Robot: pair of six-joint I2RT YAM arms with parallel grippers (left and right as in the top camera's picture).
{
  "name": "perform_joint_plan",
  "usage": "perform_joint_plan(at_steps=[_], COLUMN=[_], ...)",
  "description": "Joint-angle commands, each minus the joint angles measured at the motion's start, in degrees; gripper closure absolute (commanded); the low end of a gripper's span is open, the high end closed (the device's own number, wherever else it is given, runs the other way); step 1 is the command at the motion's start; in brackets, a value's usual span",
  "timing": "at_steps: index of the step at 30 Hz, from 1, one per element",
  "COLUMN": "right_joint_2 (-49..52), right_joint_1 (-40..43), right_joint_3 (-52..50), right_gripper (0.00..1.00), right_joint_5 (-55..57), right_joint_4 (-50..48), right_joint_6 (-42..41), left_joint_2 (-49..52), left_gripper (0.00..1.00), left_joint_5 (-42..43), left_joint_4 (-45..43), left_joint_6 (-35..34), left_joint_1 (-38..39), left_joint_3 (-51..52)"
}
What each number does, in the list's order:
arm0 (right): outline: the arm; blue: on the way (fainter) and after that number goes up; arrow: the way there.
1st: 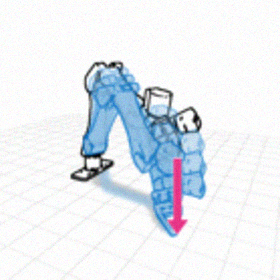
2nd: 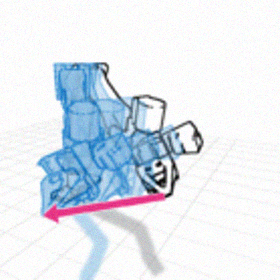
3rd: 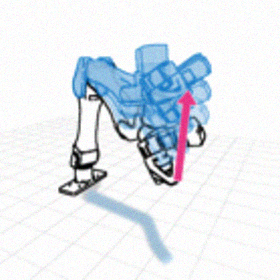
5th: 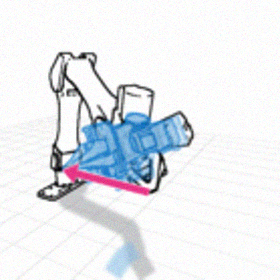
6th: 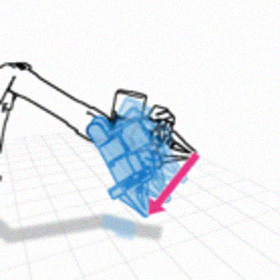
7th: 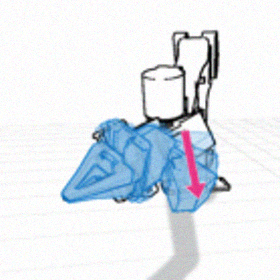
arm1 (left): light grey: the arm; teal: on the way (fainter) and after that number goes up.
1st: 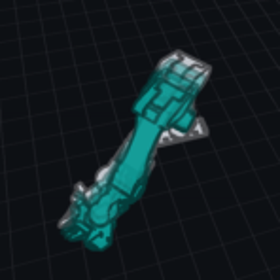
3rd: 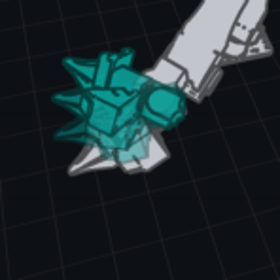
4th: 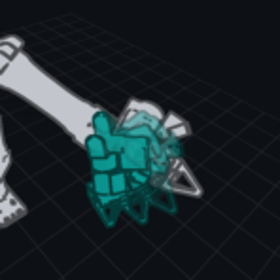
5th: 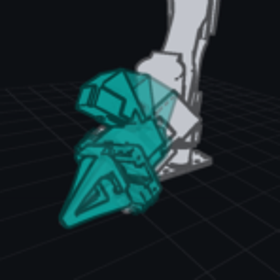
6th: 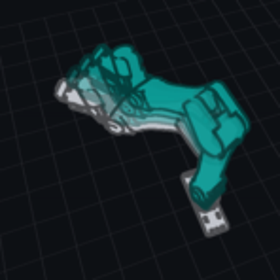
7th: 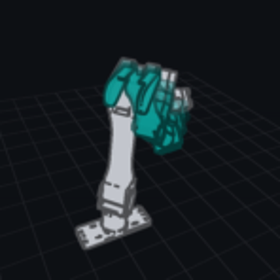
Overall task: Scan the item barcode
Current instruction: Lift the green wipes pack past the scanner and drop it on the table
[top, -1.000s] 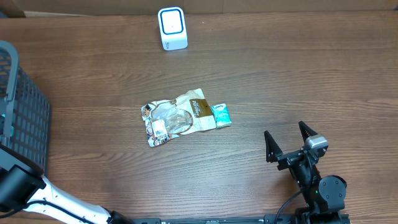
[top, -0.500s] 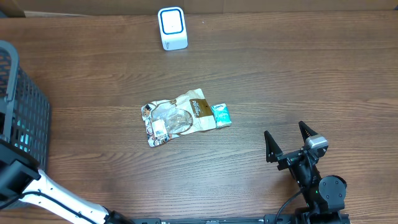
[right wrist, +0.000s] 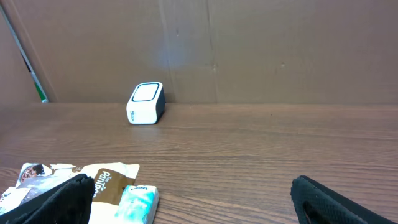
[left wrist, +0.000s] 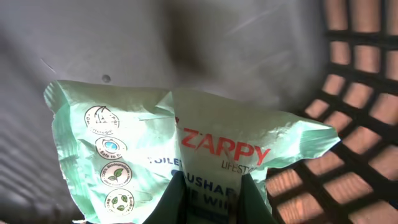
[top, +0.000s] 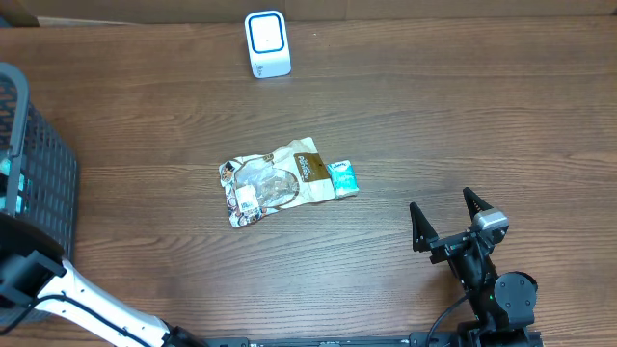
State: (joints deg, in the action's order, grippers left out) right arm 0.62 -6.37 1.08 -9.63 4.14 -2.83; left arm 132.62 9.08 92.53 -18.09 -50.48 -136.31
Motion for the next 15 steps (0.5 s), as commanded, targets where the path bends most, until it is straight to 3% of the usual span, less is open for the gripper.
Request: perform_joint_plan(at_steps=[1, 10, 15], right_joint_2=[-0.5, -0.5, -0.5], right_joint_1=[0.2, 0.2, 0.2], right_joint_3=[-0.6, -0.6, -0.6], right_gripper=[0.0, 0.0, 0.0], right_joint_5=[0.5, 0.5, 0.5], right_joint_4=[-0.2, -0.2, -0.2], right_joint_6=[-0.1, -0.1, -0.1], left_joint_2=[-9.3, -28.3, -37.0], left_gripper=[0.96, 0.96, 0.96], left_joint_5=[1.0, 0.9, 0.8], left_joint_4=[0.3, -0.7, 0.1], left_joint_6=[-0.3, -0.3, -0.3], left_joint_1=[1.4, 5.4, 11.6], left_joint_3=[-4.6, -7.3, -7.3])
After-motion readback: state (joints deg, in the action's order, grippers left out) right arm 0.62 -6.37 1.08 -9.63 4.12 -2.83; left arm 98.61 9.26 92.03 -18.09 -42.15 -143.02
